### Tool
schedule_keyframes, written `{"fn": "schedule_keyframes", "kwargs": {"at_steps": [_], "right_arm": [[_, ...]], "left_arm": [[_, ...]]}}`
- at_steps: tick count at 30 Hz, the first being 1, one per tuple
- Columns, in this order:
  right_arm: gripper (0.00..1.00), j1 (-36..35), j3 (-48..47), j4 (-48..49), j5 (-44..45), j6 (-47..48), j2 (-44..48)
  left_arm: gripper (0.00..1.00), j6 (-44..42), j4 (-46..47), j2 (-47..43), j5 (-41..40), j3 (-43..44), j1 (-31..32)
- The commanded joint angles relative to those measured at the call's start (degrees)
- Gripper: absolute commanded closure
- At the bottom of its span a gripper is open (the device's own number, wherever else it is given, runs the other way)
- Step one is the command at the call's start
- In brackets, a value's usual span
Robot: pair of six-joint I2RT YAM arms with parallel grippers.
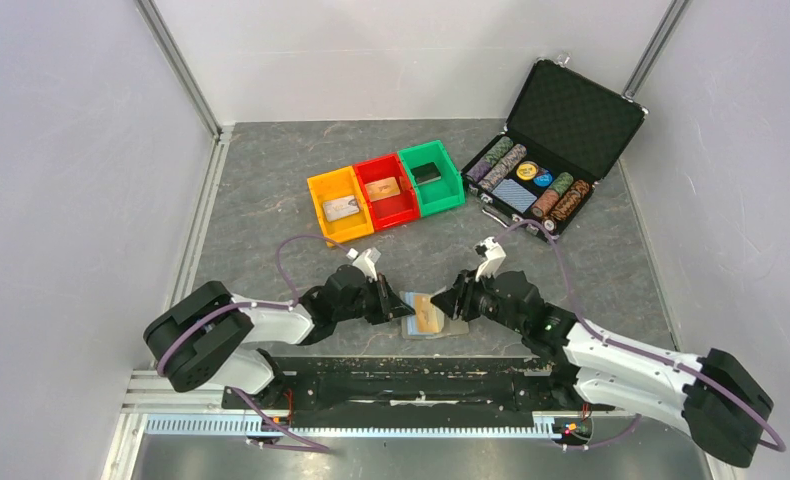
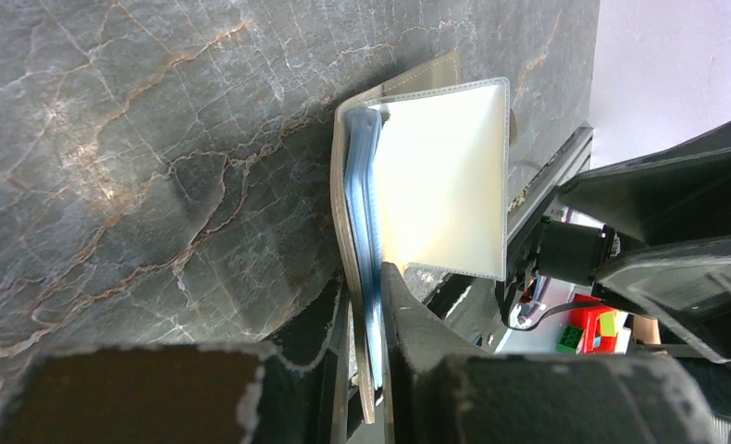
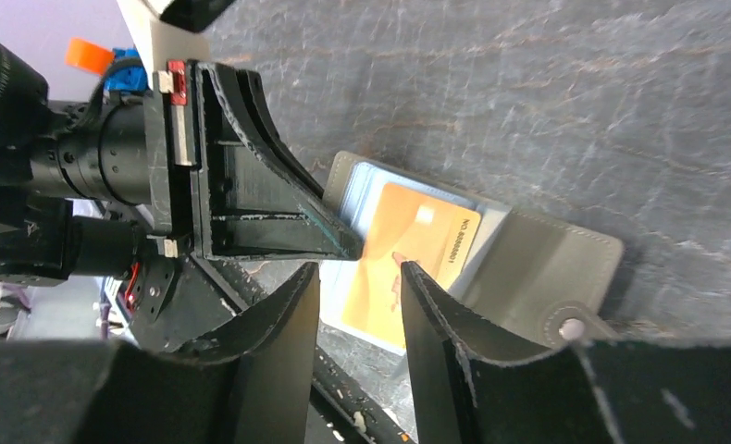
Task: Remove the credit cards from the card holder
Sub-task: Open the card holder at the center of the board, then remove the credit card from the card holder.
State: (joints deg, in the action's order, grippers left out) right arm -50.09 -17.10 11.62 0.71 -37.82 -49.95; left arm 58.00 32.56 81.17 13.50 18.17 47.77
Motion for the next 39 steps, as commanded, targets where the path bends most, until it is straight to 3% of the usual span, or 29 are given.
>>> {"fn": "schedule_keyframes", "kwargs": {"at_steps": [1,5,9,13,17,22,28,32,39], "right_arm": [[0.61,-0.7,-0.64,7.61,-6.67,-3.2,-5.68],[0.64,-0.99,0.98,11.19,-7.94,-4.31,-10.06],[0.66,-0.94,2.21,8.38,-3.02,-3.32,-11.39],[0.67,-0.51,4.58,7.72,0.19,-2.62,-12.59],[0.67,-0.41,5.84,12.4,-3.25,-3.51,-14.71],[0.68,-0.15,5.87,14.4,-4.68,-3.69,-16.33],[0.69,0.12,5.96,15.0,-5.19,-3.92,-16.27],[0.68,0.33,5.64,15.01,-4.76,-4.0,-16.71],[0.65,0.77,6.8,18.38,-4.9,-4.62,-17.97]], "left_arm": [[0.91,-3.68,-2.03,-1.77,-3.02,0.81,0.39],[0.91,-3.51,-2.55,-1.99,-3.59,0.38,0.47],[0.9,-3.08,-3.43,-2.24,-4.52,-0.17,0.47],[0.78,-4.32,-7.85,-4.25,-7.04,0.07,0.49],[0.68,-5.59,-11.38,-7.62,-8.27,0.79,0.53],[0.58,-6.31,-23.1,-13.28,-11.42,4.38,0.48],[0.57,-6.32,-29.04,-18.89,-12.03,7.42,0.48],[0.67,-6.66,-27.83,-17.04,-7.14,9.8,0.48],[0.75,-7.37,-21.75,-12.32,-4.23,9.4,0.8]]}}
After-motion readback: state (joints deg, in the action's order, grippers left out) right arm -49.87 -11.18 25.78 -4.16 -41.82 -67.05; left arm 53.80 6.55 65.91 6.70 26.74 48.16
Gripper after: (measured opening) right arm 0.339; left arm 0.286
